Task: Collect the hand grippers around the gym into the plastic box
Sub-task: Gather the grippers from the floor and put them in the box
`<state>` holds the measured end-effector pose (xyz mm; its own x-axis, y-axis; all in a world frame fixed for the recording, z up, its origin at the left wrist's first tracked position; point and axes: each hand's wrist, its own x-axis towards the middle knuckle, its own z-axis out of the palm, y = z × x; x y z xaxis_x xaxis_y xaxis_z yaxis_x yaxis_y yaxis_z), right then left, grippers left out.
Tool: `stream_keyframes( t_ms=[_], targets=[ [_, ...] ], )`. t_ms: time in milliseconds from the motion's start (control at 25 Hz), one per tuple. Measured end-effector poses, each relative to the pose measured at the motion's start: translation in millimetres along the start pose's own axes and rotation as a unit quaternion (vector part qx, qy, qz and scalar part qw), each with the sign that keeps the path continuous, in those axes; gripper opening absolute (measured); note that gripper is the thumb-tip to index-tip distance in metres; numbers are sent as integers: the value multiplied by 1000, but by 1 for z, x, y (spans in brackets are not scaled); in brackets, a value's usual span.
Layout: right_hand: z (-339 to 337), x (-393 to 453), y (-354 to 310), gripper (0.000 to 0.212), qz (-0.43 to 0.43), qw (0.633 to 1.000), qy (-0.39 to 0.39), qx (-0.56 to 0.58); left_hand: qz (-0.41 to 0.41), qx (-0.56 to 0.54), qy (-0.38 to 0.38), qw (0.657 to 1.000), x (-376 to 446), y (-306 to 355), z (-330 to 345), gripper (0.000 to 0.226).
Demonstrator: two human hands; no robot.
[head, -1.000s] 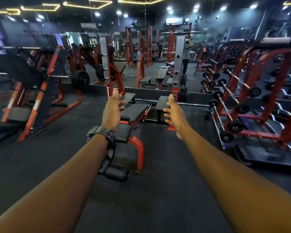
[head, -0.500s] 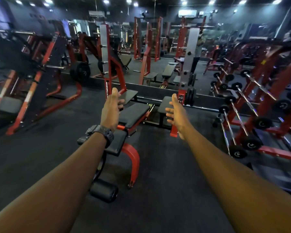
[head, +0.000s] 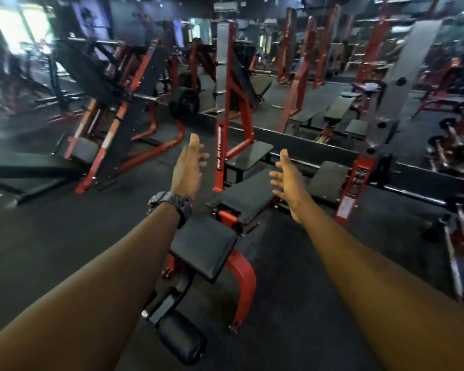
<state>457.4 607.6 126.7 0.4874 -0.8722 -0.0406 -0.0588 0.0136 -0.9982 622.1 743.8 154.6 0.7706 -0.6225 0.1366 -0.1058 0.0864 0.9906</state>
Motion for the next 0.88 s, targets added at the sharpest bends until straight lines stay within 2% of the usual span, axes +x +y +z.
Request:
stream_keyframes(
  t_ms=[160,280,360,480,600,880],
  targets=[
    [51,64,8,70,10,998,-65,-23,-13,-7,30,999,56,-13,-12,75],
    [87,103,9,58,8,994,-100,-39,-13,-1,45,999,97,-27,-27,77],
    [126,143,13,57,4,997,-76,-33,-11,2,33,999,143,-41,-47,77],
    [145,162,20,68,15,997,-66,-34,-12,13,21,1000,168,-53,-62,75],
    [212,190,32,71,45,998,-21,-33,-34,34,-15,999,231,-74,-112,70],
    [288,222,30,72,65,996,-16,-62,-63,28,-37,997,300,-109,-174,71]
  ],
)
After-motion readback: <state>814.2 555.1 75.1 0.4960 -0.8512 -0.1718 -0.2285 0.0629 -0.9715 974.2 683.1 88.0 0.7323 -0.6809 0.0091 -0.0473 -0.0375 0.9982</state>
